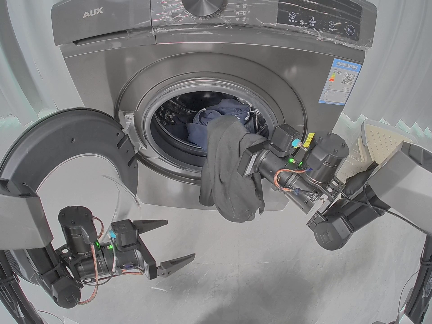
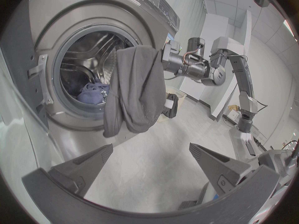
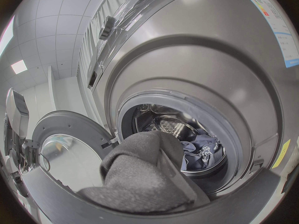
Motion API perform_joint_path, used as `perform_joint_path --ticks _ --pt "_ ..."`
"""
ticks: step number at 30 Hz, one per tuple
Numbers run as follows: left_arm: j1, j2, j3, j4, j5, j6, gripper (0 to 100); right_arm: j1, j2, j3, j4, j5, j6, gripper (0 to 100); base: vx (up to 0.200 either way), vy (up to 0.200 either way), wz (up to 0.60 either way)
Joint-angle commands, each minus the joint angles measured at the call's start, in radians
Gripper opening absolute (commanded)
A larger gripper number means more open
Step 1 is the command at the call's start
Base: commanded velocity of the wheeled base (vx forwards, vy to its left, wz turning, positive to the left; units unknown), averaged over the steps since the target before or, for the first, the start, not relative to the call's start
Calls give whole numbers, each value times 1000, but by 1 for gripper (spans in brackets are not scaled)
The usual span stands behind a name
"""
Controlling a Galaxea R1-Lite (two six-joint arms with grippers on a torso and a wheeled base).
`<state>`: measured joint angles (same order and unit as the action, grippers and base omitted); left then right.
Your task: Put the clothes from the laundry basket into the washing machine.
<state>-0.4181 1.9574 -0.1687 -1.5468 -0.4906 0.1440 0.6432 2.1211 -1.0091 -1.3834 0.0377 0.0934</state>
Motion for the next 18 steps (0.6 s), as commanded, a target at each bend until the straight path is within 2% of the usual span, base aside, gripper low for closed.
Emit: perform_joint_path --ticks 1,4,9,13,18 --pt "-41 -52 -153 1 40 -54 100 24 13 14 0 1 0 0 0 0 0" --pt "-99 -15 -222 1 107 -112 100 36 13 14 3 1 0 0 0 0 0" --pt "-148 78 -333 -1 150 -153 100 61 16 6 7 -1 0 0 0 0 0" --pt "-151 136 -387 -1 170 -155 100 85 27 1 7 -7 0 0 0 0 0" --pt "-142 181 -416 -1 172 -153 100 102 27 -11 12 -25 0 0 0 0 0"
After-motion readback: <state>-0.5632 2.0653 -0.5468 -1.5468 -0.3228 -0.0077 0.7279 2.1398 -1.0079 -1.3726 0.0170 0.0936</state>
